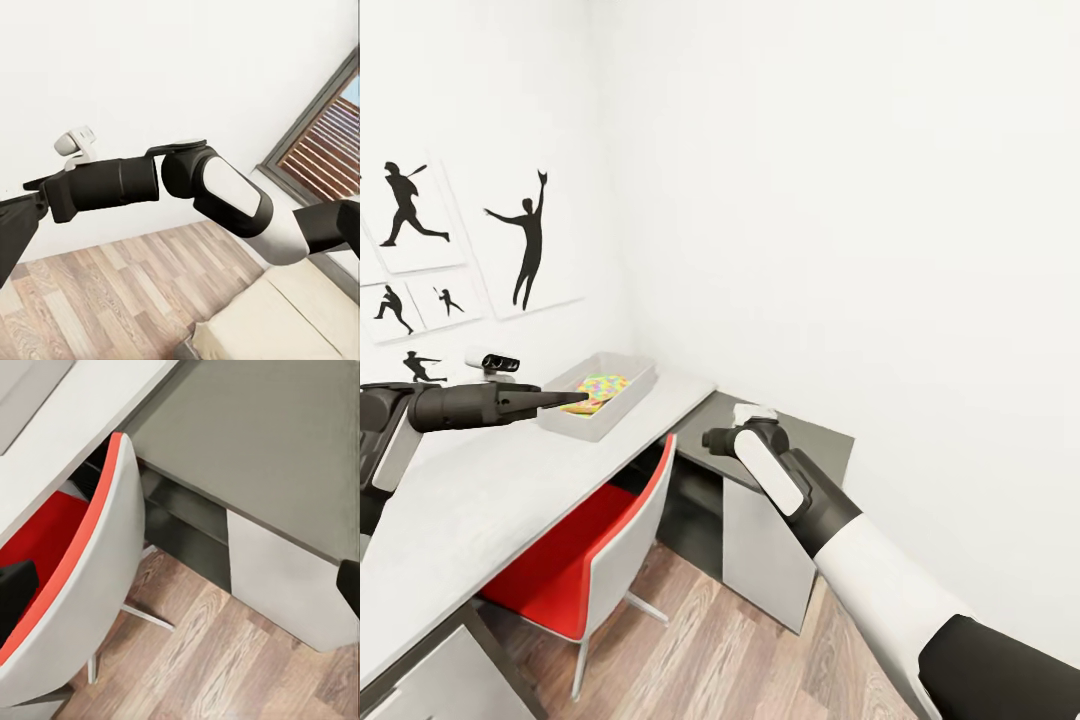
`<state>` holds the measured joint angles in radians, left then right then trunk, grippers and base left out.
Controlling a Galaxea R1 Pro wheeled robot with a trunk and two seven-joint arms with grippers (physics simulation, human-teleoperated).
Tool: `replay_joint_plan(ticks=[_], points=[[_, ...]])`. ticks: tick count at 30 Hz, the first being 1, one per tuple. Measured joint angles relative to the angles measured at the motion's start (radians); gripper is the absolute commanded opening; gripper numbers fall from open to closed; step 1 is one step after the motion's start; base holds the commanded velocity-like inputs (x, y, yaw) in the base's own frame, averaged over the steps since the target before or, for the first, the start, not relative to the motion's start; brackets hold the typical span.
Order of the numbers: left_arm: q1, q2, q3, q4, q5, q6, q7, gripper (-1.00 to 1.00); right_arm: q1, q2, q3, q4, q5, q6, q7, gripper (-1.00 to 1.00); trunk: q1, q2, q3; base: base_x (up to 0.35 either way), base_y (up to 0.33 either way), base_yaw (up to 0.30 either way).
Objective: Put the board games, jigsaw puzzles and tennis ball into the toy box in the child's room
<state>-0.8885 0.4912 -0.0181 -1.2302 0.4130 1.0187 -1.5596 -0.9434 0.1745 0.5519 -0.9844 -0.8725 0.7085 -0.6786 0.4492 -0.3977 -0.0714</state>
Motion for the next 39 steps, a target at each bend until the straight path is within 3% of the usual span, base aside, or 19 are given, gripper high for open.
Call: replay_joint_plan(ticks=[23,35,39], points=[[0.01,0.0,0.0,0.0,0.0,-0.007,0.001,1.0,0.003,0.0,-0.01,-0.001,0.0,-0.006,0.0,1.0,0.0,0.0,0.018,-0.001,0.0,-0.111],[0.012,0.0,0.0,0.001,0.0,-0.009,0.002,1.0,0.009,0.0,-0.051,-0.001,0.001,-0.003,-0.003,1.0,0.0,0.0,0.032,0.0,0.0,-0.205],[0.014,0.0,0.0,0.002,-0.002,-0.009,0.003,1.0,0.022,0.0,-0.083,-0.001,0.001,-0.003,-0.003,1.0,0.0,0.0,0.037,0.0,0.0,-0.205]])
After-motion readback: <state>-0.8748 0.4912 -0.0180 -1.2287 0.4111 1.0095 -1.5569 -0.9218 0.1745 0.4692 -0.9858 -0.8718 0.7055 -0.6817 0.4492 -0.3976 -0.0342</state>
